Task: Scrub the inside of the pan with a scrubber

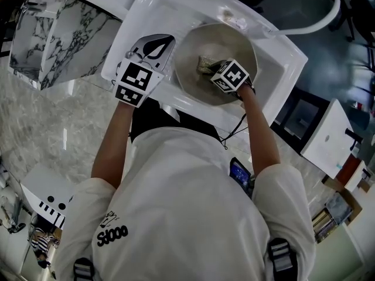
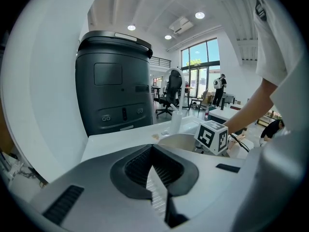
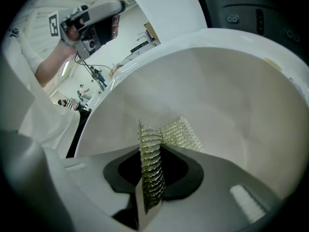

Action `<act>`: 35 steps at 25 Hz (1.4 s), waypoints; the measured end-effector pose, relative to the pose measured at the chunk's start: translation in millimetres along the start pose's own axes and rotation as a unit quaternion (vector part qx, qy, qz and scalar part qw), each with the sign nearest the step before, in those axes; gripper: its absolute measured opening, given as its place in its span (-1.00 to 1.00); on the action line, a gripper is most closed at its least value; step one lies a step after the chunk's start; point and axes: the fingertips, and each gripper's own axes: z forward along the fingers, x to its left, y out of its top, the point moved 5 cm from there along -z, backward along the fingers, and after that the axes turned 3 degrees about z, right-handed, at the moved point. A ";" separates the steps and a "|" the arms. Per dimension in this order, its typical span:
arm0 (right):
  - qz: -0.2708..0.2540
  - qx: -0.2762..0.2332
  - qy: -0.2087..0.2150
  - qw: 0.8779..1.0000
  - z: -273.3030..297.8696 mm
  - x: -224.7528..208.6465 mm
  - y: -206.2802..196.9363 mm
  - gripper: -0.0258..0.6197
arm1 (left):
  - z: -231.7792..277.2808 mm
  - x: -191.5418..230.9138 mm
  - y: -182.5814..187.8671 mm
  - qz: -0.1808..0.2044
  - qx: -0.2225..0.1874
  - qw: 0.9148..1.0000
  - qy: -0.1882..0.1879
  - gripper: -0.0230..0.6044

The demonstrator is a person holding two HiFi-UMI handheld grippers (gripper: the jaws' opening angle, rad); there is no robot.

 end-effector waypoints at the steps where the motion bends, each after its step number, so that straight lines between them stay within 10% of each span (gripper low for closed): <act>1: -0.005 0.007 0.011 1.000 1.8 6.2 -2.9 -0.65 | -0.8 0.4 0.7 -0.001 -0.001 1.000 0.001 -0.91; 19: 0.027 0.001 0.207 0.978 -5.4 66.1 -15.8 -0.66 | 1.8 -7.8 6.5 0.004 -0.007 1.000 -0.009 -0.91; 35: 0.038 0.020 0.286 0.957 -47.2 85.1 -24.4 -0.66 | 16.3 -20.5 18.0 0.023 -0.021 0.998 -0.056 -0.91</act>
